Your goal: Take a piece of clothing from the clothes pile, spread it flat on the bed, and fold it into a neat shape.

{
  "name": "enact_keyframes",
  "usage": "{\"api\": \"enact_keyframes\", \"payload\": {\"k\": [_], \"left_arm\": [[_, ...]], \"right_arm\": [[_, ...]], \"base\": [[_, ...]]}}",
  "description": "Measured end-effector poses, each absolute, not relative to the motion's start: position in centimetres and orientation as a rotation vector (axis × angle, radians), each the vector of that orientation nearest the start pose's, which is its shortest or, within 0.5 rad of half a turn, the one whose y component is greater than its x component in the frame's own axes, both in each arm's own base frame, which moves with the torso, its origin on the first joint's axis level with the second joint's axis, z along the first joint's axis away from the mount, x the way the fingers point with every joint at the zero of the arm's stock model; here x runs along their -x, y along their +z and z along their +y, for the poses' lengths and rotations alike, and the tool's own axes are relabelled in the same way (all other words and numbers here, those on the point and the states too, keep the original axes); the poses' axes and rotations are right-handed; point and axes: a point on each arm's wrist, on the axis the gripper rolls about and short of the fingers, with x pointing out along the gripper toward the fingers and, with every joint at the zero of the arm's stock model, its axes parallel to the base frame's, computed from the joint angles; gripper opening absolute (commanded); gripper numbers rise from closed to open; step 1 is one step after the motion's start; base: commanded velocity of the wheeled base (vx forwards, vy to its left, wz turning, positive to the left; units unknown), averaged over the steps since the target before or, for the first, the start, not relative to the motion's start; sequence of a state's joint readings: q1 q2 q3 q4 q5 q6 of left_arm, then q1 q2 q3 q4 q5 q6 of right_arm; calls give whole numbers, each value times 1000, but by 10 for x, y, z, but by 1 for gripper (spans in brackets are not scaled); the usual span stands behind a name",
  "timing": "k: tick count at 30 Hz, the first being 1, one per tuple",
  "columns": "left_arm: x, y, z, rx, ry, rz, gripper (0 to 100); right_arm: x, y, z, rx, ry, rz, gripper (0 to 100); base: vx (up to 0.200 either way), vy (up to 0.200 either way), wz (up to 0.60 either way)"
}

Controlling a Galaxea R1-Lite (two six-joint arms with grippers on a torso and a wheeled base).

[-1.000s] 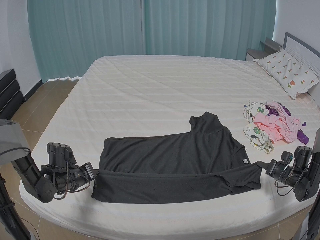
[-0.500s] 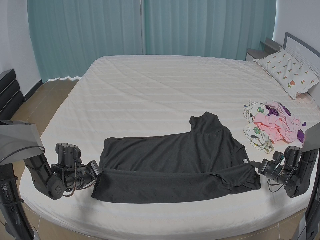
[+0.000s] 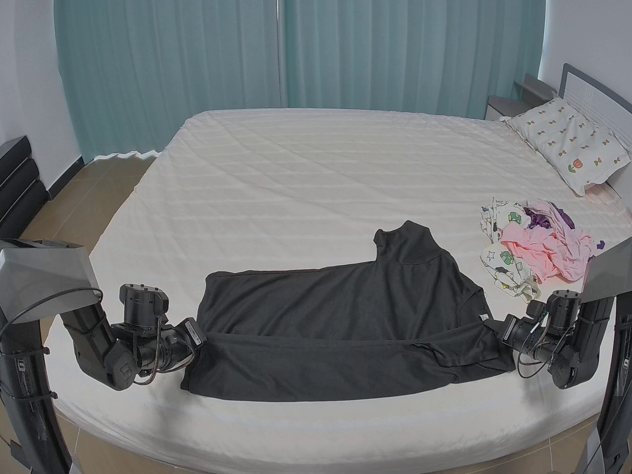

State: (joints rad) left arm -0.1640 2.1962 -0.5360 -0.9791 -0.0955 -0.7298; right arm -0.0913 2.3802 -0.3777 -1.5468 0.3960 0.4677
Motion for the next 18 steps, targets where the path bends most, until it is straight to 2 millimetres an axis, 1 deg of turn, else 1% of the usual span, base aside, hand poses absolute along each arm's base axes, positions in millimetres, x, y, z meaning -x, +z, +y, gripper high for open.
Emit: {"api": "enact_keyframes", "payload": {"k": [9, 10, 11, 12, 18], "left_arm": [[-312, -10, -54, 673, 20, 759, 0], [-312, -11, -54, 674, 21, 761, 0], [-313, -11, -54, 676, 22, 762, 0], [-313, -12, -53, 681, 24, 761, 100], [-314, -13, -54, 700, 32, 765, 100]], "right_arm": [[-310, -37, -21, -563, 160, 509, 0], [-311, -38, -21, -563, 159, 509, 100], [-311, -39, -22, -564, 156, 510, 100], [-311, -40, -22, -565, 154, 512, 100], [-311, -46, -22, -570, 154, 522, 100]], "base": [[0, 0, 0], [0, 0, 0], [0, 0, 0], [0, 0, 0], [0, 0, 0]]}}
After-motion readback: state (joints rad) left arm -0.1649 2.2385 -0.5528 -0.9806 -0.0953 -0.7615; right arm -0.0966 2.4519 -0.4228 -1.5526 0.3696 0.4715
